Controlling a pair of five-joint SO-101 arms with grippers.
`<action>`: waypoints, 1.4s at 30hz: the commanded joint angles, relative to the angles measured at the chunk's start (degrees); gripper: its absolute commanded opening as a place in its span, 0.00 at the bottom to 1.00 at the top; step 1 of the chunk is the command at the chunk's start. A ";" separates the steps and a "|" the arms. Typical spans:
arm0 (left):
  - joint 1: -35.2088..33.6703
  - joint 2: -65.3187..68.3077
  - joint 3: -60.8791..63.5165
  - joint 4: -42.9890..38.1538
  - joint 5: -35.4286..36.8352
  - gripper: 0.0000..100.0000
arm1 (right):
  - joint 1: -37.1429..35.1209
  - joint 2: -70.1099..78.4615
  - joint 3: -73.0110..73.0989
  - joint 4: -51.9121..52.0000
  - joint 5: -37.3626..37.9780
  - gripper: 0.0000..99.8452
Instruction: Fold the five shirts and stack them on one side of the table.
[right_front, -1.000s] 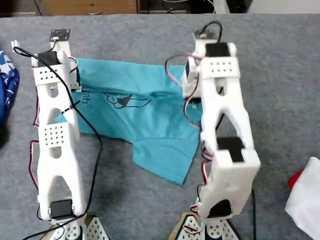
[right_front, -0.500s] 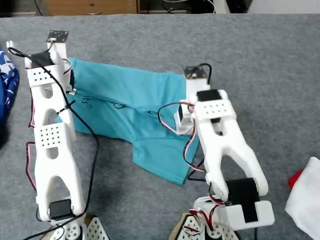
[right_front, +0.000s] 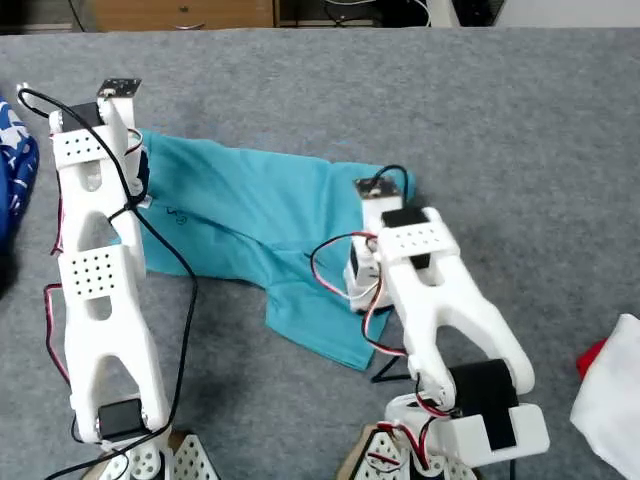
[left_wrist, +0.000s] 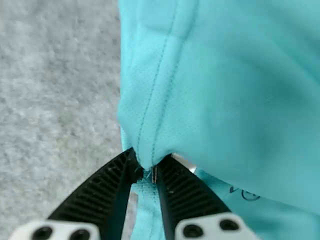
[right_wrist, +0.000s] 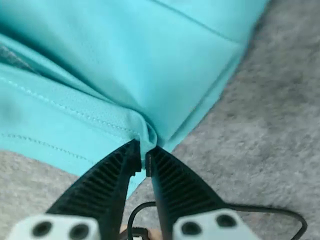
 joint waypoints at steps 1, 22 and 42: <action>-1.85 -6.29 7.38 0.88 -2.73 0.02 | -0.75 -2.77 1.63 -0.18 0.09 0.00; -3.08 -27.82 21.80 0.79 -5.10 0.02 | 7.87 -18.77 -0.92 1.23 -2.37 0.00; -4.57 -35.38 40.09 0.62 -12.13 0.02 | 9.01 -21.32 -1.01 4.75 -2.73 0.00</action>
